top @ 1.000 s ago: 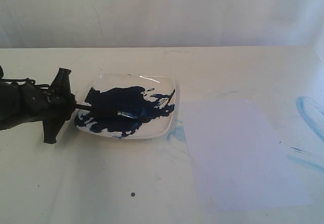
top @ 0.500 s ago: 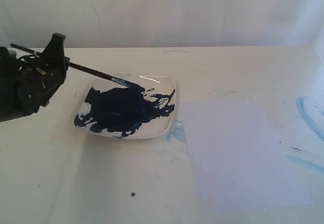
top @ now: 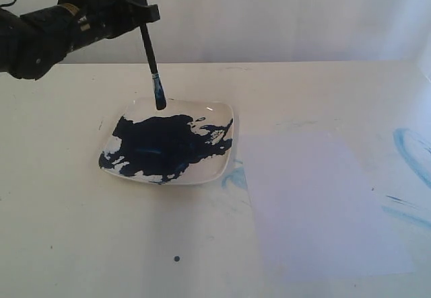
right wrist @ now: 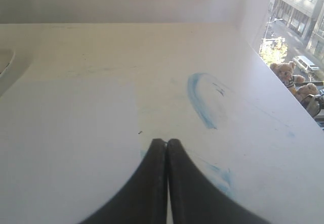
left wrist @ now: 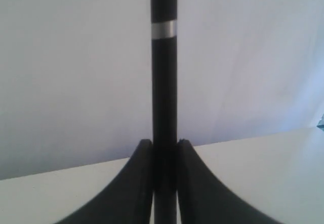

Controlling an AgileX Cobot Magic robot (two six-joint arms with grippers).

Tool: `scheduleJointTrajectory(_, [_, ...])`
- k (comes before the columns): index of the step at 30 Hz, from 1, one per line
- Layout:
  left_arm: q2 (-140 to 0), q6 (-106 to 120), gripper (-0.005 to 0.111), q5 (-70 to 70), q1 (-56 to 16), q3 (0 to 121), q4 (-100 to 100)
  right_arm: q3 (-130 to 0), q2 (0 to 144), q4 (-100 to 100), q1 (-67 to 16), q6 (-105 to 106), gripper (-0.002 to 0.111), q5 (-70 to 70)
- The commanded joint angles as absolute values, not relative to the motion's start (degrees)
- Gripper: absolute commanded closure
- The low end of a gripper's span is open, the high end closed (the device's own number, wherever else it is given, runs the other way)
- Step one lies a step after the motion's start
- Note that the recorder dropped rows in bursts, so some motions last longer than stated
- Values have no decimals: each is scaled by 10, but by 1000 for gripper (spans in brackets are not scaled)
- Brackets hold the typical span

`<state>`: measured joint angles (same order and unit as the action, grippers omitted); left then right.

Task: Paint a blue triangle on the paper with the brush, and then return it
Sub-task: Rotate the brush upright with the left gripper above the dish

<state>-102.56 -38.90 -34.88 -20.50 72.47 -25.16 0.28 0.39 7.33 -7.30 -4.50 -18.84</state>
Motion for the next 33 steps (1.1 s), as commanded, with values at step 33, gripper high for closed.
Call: scheduleJointTrajectory(33, [-1016,-528,107,-667,-100,649,-513,0,0,73,-74,-64,108,-71])
